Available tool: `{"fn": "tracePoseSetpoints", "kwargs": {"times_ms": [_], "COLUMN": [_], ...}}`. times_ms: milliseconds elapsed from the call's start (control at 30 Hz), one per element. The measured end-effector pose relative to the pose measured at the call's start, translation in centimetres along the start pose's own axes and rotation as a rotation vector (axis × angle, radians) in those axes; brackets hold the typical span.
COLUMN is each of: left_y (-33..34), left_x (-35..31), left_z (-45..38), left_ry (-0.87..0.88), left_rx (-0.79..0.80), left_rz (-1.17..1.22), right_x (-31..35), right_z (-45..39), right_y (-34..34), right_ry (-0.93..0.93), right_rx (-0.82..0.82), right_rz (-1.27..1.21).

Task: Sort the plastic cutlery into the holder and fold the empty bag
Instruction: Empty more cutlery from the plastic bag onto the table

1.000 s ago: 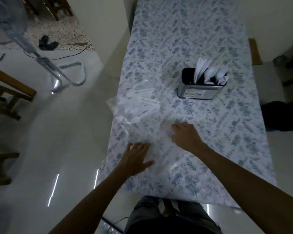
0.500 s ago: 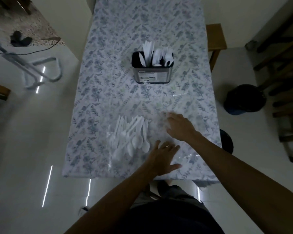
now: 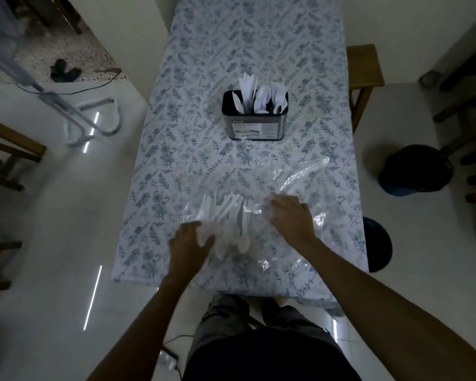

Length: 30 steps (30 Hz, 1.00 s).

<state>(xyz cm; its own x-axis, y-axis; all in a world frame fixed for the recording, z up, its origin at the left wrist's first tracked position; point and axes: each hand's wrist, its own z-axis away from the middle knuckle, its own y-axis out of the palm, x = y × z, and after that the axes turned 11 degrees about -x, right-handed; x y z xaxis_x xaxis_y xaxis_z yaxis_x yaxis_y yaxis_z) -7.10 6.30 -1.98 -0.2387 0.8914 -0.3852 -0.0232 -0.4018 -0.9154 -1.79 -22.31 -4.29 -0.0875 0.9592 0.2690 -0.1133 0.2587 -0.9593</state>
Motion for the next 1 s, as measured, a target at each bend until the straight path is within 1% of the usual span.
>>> {"fn": "tracePoseSetpoints", "kwargs": {"times_ms": [67, 133, 200, 267, 333, 400, 533, 600, 733, 800, 867, 1000], "left_y": [-1.1, -1.5, -1.8, -1.5, -1.2, -1.2, -1.4, -1.6, -2.0, -2.6, -3.6, -6.5], "left_x": [1.4, 2.6, 3.4, 4.2, 4.5, 4.7, 5.3, 5.6, 5.8, 5.8, 5.7, 5.4], "left_z": [-1.1, -2.1, -2.6, -3.3, -4.1, -5.0, -6.2, -6.9, -8.1, -8.6, -9.2, -10.5], "left_ry": [-0.216, -0.382, -0.447, -0.456, -0.462, -0.472, -0.454, -0.479, -0.522, -0.534, -0.509, -0.335], "left_rx": [0.019, 0.034, 0.026, 0.048, 0.102, 0.145, 0.222, 0.241, 0.288, 0.289, 0.258, 0.148], "left_rz": [0.075, 0.283, 0.443, 0.497, 0.511, 0.539, 0.591, 0.625, 0.71, 0.755, 0.782, 0.769], "right_x": [-0.1, 0.0, 0.2, 0.3, 0.3, 0.5, 0.7, 1.0, 2.3, 3.0, 3.7, 5.1], "right_z": [0.5, 0.5, 0.2, 0.1, 0.7, 2.1, 5.8, 6.2, 4.6, 4.3, 4.2, 3.2], "right_y": [0.4, 0.5, 0.2, 0.0, 0.1, 0.7, 2.4, 2.8, 2.7, 2.0, 0.8, -0.9], "right_ry": [0.015, 0.043, 0.071, 0.06, 0.093, 0.15, 0.187, 0.216, 0.247, 0.224, 0.195, 0.159], "right_rx": [-0.04, -0.079, -0.098, -0.123, -0.132, -0.17, -0.308, -0.349, -0.357, -0.429, -0.5, -0.653], "right_rz": [-0.011, -0.005, 0.002, 0.073, 0.146, 0.14, 0.102, 0.092, 0.218, 0.214, 0.17, 0.064]}}
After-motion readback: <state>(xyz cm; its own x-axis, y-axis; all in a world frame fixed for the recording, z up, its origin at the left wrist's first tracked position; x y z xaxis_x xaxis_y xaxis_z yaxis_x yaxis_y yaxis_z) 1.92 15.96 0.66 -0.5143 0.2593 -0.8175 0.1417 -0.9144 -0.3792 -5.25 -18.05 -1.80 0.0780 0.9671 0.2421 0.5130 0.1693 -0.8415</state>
